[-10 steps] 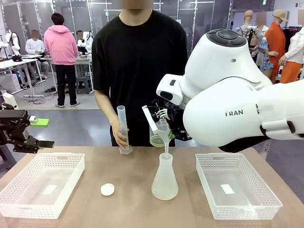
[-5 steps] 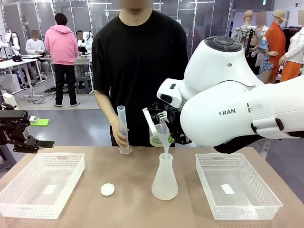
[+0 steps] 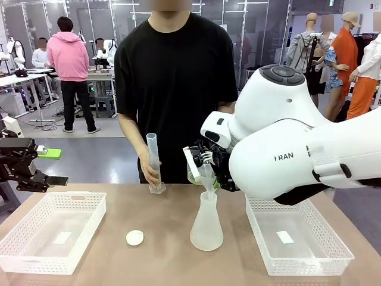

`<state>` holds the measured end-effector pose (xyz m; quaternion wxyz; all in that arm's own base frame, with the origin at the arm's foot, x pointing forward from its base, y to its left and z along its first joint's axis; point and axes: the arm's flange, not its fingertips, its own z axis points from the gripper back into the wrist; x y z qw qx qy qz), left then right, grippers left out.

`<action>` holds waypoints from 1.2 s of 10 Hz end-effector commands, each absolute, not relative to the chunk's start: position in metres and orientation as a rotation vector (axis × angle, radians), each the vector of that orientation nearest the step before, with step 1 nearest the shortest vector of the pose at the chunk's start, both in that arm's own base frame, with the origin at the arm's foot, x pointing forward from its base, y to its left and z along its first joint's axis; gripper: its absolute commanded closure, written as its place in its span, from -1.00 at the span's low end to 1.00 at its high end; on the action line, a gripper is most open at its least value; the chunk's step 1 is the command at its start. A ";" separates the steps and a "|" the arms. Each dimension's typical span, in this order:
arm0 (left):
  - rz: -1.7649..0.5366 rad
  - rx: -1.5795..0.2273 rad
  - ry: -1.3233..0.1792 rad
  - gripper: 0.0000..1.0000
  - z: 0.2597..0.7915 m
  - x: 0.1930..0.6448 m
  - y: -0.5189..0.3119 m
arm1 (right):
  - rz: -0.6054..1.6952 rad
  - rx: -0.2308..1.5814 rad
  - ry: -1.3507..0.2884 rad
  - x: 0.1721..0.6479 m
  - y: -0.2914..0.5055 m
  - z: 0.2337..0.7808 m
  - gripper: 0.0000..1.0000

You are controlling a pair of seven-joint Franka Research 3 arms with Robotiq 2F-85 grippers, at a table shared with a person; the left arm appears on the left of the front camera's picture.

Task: Prepare the solutions needed for the experiment.
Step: Pick up the Plastic Funnel and insert it into the Big flask.

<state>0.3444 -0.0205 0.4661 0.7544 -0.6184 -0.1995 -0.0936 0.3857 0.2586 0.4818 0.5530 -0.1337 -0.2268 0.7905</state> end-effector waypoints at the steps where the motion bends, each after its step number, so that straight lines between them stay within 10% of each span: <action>1: -0.212 -1.365 -0.443 -1.00 0.469 0.346 -0.021 | 1.876 -0.293 -0.580 0.391 0.254 0.469 0.89; 12: -0.212 -1.365 -0.443 -1.00 0.469 0.346 -0.021 | 1.951 -0.269 -0.664 0.350 0.249 0.484 0.42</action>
